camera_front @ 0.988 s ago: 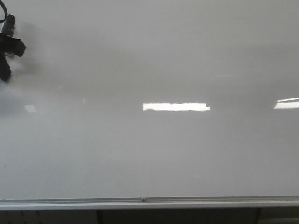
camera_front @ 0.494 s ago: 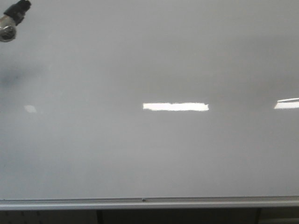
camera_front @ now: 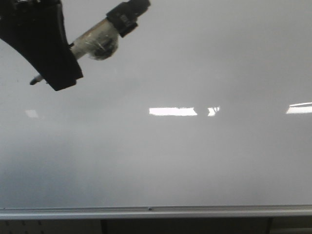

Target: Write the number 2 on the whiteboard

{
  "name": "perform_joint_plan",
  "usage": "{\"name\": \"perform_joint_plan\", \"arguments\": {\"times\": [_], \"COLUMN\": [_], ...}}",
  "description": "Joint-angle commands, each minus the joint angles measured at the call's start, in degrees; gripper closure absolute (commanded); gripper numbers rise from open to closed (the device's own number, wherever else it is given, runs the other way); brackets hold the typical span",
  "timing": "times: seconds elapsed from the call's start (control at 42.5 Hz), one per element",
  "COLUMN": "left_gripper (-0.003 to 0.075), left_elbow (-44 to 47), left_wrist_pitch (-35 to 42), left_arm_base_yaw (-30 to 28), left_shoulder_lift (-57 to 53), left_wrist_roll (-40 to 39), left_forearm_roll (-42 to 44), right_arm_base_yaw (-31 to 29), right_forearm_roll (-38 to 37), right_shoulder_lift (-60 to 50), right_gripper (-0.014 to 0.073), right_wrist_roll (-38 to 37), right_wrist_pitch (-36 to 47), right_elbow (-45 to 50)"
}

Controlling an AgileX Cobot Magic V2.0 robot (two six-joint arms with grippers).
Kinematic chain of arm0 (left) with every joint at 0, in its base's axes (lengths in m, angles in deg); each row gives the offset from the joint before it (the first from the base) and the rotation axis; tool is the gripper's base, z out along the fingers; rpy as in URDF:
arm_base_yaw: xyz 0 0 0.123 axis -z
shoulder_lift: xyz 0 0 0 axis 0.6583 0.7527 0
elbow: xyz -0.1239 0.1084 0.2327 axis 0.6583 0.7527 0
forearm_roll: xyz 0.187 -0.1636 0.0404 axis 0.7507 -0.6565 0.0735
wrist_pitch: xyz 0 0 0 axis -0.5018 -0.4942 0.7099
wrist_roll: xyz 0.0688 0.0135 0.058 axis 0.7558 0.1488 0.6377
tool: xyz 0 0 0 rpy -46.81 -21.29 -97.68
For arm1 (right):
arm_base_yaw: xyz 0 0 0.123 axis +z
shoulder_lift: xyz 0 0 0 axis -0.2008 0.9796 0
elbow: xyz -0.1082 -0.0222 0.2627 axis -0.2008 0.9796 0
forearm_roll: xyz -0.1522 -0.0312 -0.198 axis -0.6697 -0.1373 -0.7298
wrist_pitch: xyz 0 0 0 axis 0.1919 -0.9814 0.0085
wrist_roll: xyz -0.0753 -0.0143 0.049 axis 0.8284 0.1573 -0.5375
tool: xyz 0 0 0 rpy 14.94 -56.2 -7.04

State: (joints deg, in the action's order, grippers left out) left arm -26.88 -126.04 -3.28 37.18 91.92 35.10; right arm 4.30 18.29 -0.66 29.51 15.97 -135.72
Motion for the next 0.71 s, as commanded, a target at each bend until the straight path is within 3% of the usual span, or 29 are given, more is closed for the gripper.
{"name": "perform_joint_plan", "arguments": {"times": [0.0, 0.306, 0.682], "left_gripper": [0.0741, 0.0741, 0.0741], "left_elbow": [-1.88, -1.88, -1.88], "left_wrist_pitch": [2.01, 4.95, 7.37], "left_arm_base_yaw": [3.86, 13.2, 17.5], "left_shoulder_lift": [-2.39, -2.39, -2.39], "left_wrist_roll": [0.64, 0.64, -0.04], "left_forearm_roll": [-1.37, -1.37, -2.24], "right_arm_base_yaw": [3.54, 13.38, 17.74], "right_forearm_roll": [3.63, 13.06, 15.26], "right_shoulder_lift": [0.71, 1.65, 1.67], "right_gripper": [-0.0019, -0.0019, -0.0017], "right_wrist_roll": [5.98, 17.38, 18.45], "right_wrist_pitch": [1.33, 5.08, 6.2], "right_elbow": [-2.73, -4.67, -4.67]}}
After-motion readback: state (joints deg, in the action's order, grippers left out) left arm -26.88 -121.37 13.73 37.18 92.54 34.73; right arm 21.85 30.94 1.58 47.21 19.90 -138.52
